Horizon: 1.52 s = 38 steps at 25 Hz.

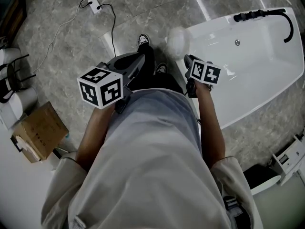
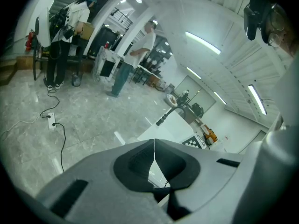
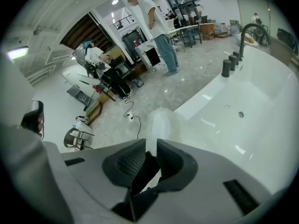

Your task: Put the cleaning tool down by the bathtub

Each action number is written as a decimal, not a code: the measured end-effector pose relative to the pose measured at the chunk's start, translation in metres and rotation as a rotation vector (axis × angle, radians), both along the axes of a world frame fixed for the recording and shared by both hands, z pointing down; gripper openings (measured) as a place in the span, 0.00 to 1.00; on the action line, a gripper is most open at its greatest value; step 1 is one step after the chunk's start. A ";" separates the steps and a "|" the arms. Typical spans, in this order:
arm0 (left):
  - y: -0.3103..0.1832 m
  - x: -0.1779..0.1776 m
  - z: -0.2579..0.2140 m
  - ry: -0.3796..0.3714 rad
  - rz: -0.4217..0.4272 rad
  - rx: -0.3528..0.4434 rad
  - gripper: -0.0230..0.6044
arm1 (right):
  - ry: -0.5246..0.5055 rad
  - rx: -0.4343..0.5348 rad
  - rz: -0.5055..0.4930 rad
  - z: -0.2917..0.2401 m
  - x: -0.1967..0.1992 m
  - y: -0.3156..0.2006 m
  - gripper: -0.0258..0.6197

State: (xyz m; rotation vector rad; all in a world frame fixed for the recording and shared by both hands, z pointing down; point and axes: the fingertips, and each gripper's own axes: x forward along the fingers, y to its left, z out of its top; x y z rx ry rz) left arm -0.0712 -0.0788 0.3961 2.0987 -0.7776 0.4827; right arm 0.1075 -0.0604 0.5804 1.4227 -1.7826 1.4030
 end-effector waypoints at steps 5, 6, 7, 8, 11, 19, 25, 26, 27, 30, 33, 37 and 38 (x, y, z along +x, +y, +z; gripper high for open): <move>0.003 0.003 0.001 0.010 -0.003 0.003 0.05 | -0.006 0.033 -0.007 -0.015 0.001 0.004 0.15; 0.004 0.002 0.002 0.012 -0.005 0.001 0.05 | -0.008 0.037 -0.007 -0.018 0.001 0.005 0.15; 0.005 0.001 0.002 0.014 -0.009 -0.001 0.05 | -0.010 0.041 -0.008 -0.020 0.001 0.005 0.15; 0.007 0.000 0.002 0.016 -0.012 -0.004 0.05 | -0.013 0.045 -0.010 -0.022 0.000 0.006 0.15; 0.011 -0.002 0.004 0.016 -0.019 -0.011 0.05 | -0.020 0.053 -0.010 -0.029 0.002 0.009 0.14; 0.014 0.002 0.005 0.025 -0.023 -0.012 0.05 | -0.044 0.094 -0.013 -0.054 0.006 0.010 0.11; 0.018 0.005 0.006 0.029 -0.016 -0.016 0.05 | -0.043 0.134 -0.049 -0.073 0.003 0.009 0.10; 0.018 0.004 0.005 0.030 -0.018 -0.015 0.05 | -0.032 0.144 -0.066 -0.076 0.002 0.008 0.10; 0.018 0.004 0.005 0.030 -0.020 -0.015 0.05 | -0.026 0.152 -0.081 -0.078 0.001 0.008 0.09; 0.019 0.003 0.005 0.026 -0.025 -0.013 0.05 | -0.040 0.176 -0.096 -0.089 -0.002 0.008 0.09; 0.019 0.002 0.005 0.021 -0.028 -0.010 0.05 | -0.058 0.206 -0.096 -0.102 -0.002 0.008 0.09; 0.019 0.004 0.006 0.032 -0.029 -0.016 0.05 | -0.067 0.234 -0.102 -0.119 -0.001 0.011 0.09; 0.019 0.004 0.006 0.039 -0.032 -0.020 0.05 | -0.068 0.241 -0.103 -0.122 -0.001 0.012 0.09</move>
